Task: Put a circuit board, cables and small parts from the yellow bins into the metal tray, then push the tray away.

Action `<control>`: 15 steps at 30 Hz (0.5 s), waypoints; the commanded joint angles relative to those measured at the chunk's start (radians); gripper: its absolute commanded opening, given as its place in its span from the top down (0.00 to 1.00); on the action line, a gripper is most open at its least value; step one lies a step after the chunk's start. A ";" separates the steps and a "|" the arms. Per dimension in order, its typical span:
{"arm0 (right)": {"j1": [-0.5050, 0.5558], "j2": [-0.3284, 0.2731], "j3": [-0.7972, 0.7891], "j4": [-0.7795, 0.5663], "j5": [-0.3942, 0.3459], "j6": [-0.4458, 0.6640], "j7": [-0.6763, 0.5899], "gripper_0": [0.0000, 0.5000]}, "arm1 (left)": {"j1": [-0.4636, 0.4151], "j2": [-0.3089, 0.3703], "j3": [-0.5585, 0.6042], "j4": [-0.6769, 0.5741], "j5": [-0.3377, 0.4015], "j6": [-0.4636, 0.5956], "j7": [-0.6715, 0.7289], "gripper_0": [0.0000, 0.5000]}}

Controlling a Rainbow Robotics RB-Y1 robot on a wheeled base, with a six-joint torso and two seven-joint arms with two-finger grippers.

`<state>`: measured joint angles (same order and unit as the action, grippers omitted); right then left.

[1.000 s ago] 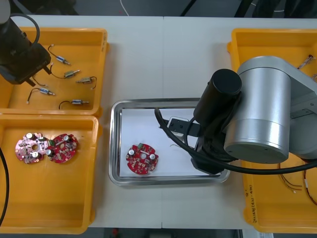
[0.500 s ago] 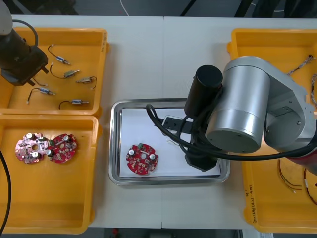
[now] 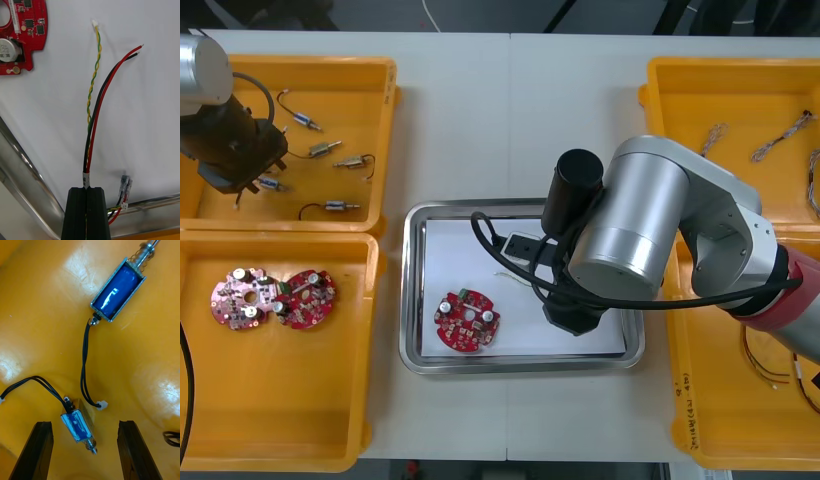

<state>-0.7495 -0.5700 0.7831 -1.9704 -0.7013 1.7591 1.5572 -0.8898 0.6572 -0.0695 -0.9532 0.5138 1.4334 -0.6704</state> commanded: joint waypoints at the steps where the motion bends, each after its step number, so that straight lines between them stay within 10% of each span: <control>1: -0.013 0.015 0.073 0.005 0.075 -0.069 0.027 1.00 | -0.052 0.002 -0.018 0.021 0.009 -0.027 0.006 0.00; 15: 0.021 -0.022 0.160 0.008 0.092 -0.118 0.011 1.00 | -0.052 -0.011 -0.055 0.053 0.020 -0.034 0.003 0.00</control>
<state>-0.7371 -0.5704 0.9143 -1.9531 -0.6175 1.6619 1.5577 -0.8901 0.6520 -0.0894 -0.9107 0.5182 1.4099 -0.6704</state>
